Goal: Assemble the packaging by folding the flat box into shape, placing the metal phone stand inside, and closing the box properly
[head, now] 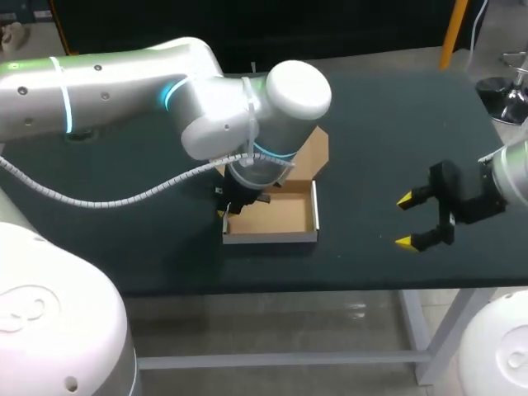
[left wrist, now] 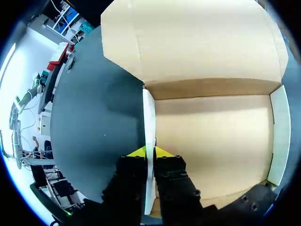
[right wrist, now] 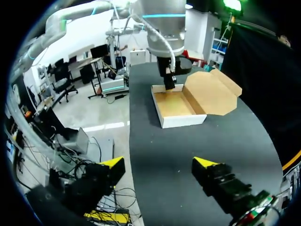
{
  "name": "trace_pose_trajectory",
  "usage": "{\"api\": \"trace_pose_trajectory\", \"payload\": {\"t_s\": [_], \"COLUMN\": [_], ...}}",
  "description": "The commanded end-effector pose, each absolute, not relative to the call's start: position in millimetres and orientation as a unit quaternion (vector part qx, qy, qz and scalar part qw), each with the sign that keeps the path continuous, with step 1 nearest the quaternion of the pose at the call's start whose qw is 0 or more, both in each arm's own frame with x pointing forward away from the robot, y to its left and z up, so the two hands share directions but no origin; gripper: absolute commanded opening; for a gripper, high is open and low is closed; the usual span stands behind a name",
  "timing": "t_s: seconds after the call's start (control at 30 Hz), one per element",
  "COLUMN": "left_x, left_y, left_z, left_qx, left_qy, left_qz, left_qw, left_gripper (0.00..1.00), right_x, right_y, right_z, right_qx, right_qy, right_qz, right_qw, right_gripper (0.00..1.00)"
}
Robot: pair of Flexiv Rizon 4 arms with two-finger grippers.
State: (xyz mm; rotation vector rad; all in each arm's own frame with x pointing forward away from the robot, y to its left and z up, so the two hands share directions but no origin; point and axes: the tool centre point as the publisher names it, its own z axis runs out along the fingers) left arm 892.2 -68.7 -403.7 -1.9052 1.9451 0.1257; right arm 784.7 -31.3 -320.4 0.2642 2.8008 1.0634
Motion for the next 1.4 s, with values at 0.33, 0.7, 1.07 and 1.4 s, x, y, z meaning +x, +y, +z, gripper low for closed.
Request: {"api": "trace_pose_trajectory", "payload": {"t_s": [0.33,0.7,1.07,1.4], "left_x": [890.4,883.5,878.2,868.9], "left_y": [-62.4,-64.5,-71.9,-74.2], "left_z": [-401.2,-395.3,-389.2,-364.9], "left_qx": [-0.702,-0.701,-0.691,-0.665], "left_qy": [0.698,0.704,0.712,0.721], "left_qz": [-0.006,-0.06,-0.109,-0.196], "left_qw": [0.139,0.092,0.059,0.012], "left_gripper": [0.0,0.29,0.62,1.0], "right_x": [784.1,784.1,784.1,784.1], "right_y": [-32.5,-32.5,-32.5,-32.5], "right_z": [-320.1,-320.1,-320.1,-320.1], "right_qx": [0.087,0.087,0.087,0.087], "right_qy": [0.929,0.929,0.929,0.929], "right_qz": [0.354,0.354,0.354,0.354], "right_qw": [0.067,0.067,0.067,0.067], "right_gripper": [1.0,1.0,1.0,1.0]}}
